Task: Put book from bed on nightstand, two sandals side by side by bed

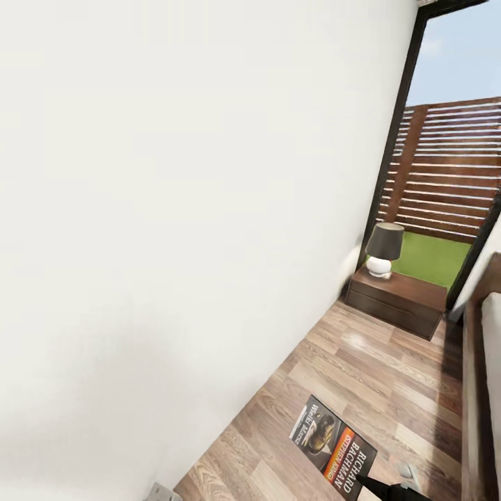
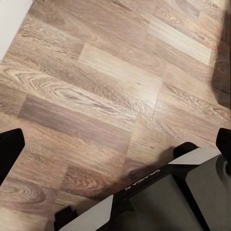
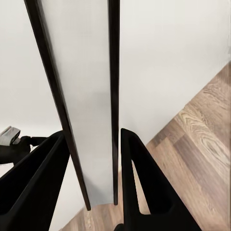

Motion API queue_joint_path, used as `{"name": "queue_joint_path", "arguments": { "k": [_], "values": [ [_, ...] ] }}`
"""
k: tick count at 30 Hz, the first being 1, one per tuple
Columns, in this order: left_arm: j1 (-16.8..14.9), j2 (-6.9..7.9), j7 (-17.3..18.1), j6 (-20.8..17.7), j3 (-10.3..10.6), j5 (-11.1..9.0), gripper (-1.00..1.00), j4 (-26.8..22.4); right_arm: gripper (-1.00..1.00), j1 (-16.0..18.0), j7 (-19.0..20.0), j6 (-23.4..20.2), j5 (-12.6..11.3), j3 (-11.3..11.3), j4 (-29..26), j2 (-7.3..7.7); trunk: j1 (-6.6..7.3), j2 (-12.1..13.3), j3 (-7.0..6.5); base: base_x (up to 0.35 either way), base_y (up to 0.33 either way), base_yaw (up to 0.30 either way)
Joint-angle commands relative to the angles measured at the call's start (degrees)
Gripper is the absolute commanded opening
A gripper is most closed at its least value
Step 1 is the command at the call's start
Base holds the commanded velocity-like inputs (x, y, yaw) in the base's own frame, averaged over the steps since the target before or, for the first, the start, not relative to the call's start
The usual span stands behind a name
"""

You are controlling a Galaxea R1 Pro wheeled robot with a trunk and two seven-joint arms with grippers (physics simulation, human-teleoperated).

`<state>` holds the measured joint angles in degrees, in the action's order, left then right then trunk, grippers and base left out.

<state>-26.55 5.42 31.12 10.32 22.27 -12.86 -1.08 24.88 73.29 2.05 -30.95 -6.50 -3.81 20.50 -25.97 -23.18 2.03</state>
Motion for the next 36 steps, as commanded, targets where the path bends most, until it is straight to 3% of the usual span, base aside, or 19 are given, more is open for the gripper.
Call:
{"name": "queue_joint_path", "arguments": {
  "k": [1,13,27,36],
  "values": [
    [0.0,0.02,0.2,0.2,0.5,-0.5,1.0,0.0,-1.0,0.1,0.1,0.2,-0.4,-0.3,0.0,0.0,-0.04,-0.1,0.13,0.007,0.0,-0.283],
    [0.0,0.02,0.1,0.2,0.5,-0.5,1.0,0.0,-1.0,0.1,0.1,0.2,-0.4,-0.3,0.0,0.01,-0.04,-0.1,0.13,0.227,0.0,-0.283],
    [0.0,0.02,0.1,0.2,0.5,-0.5,1.0,0.0,-1.0,0.1,0.2,0.3,-0.4,-0.3,0.0,0.0,-0.04,-0.1,0.13,0.037,0.0,-0.283],
    [0.0,0.02,0.1,0.2,0.5,-0.5,1.0,0.0,-1.0,0.1,0.1,0.3,-0.4,-0.3,0.0,0.01,-0.04,-0.1,0.13,0.287,0.0,-0.283]
  ]
}}
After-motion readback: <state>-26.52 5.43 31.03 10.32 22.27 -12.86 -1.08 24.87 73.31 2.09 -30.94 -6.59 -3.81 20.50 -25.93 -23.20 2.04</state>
